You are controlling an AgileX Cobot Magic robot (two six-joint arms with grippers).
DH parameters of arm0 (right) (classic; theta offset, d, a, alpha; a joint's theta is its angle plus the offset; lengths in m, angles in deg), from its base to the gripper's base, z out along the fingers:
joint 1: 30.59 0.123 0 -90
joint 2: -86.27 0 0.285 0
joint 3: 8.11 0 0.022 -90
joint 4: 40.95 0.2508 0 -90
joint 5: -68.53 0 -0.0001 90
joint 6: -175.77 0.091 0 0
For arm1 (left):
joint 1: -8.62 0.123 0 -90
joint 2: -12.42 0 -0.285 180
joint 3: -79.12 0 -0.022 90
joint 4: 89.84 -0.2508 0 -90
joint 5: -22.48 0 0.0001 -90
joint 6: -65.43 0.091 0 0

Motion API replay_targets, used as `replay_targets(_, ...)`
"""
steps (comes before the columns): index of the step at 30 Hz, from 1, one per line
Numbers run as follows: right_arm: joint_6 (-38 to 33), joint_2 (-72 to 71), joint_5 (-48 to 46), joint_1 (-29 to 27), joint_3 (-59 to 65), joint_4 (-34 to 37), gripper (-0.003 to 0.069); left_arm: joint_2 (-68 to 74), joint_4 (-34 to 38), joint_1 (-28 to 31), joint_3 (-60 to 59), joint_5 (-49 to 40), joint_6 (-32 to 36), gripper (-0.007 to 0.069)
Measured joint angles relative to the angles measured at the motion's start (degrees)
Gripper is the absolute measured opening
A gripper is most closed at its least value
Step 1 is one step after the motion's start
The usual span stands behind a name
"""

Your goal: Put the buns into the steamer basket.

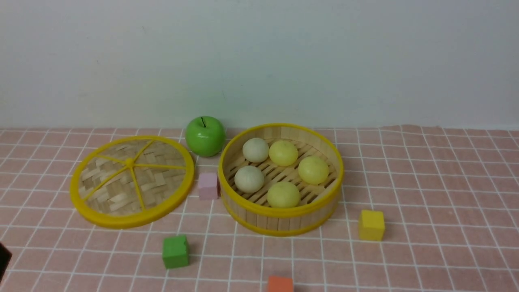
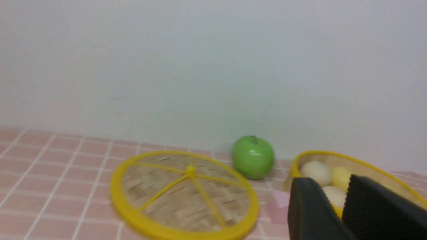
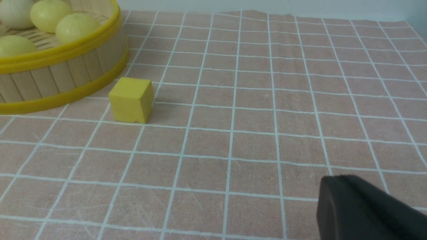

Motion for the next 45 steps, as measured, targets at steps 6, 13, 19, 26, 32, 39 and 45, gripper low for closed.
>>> replay_targets(6, 0.0, 0.0, 0.0, 0.0, 0.0, 0.0, 0.0017, -2.0, -2.1, 5.8, -2.1, -15.8, -0.4, 0.0163)
replay_targets(13, 0.0, 0.0, 0.0, 0.0, 0.0, 0.0, 0.0029, -2.0, -3.7, 5.8, -2.3, -21.7, -2.4, 0.0041)
replay_targets(19, 0.0, 0.0, 0.0, 0.0, 0.0, 0.0, 0.0037, -2.0, -3.7, 5.8, -2.3, -21.7, -2.9, -0.0014)
replay_targets(26, 0.0, 0.0, 0.0, 0.0, 0.0, 0.0, 0.0047, -2.0, -3.8, 5.8, -2.3, -21.6, -3.0, -0.0014)
replay_targets(32, 0.0, 0.0, 0.0, 0.0, 0.0, 0.0, 0.0059, -2.0, -3.9, 5.8, -2.3, -21.6, -3.0, -0.0014)
replay_targets(39, 0.0, 0.0, 0.0, 0.0, 0.0, 0.0, 0.007, -2.0, -3.9, 5.8, -2.3, -21.6, -3.0, -0.0014)
replay_targets(45, 0.0, 0.0, 0.0, 0.0, 0.0, 0.0, 0.0078, -2.0, -3.9, 5.8, -2.3, -21.6, -3.0, -0.0014)
